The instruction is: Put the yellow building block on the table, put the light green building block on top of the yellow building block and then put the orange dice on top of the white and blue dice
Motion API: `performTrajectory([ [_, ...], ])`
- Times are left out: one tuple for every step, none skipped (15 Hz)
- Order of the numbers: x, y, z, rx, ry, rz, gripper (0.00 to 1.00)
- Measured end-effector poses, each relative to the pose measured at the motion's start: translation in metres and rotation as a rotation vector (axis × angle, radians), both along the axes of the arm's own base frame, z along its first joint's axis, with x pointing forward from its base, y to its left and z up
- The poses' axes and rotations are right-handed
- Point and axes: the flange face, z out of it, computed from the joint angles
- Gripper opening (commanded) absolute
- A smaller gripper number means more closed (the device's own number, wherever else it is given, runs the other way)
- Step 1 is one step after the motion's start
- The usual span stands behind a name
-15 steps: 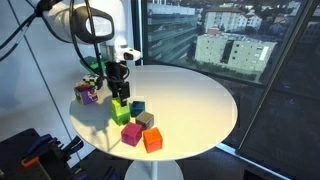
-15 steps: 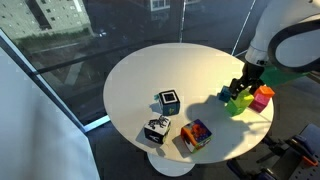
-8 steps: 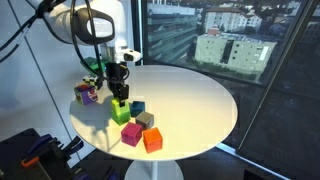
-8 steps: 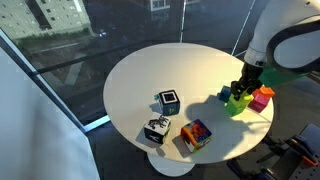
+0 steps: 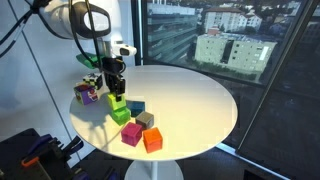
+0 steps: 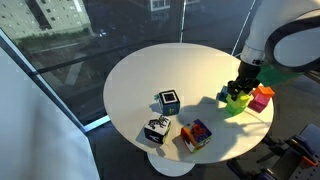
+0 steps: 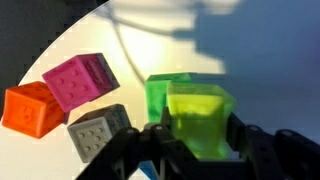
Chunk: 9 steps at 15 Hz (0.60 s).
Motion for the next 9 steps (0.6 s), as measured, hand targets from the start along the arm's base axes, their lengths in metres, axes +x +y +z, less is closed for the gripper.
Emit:
performTrajectory([
  [0.001,0.004,0.002,-0.001,0.000,0.008,0.27],
  [0.002,0.008,0.004,-0.001,-0.001,0.015,0.27],
  [0.003,0.011,0.005,-0.001,-0.002,0.022,0.27],
  [0.004,0.014,0.006,-0.001,-0.002,0.028,0.27],
  [0.005,0.017,0.007,-0.001,0.000,0.032,0.52],
  [0.005,0.018,0.007,-0.001,0.001,0.034,0.52],
  [0.005,0.018,0.006,-0.001,0.004,0.034,0.52],
  [0.004,0.018,0.005,-0.001,0.006,0.034,0.52],
  [0.004,0.018,0.004,-0.001,0.007,0.034,0.52],
])
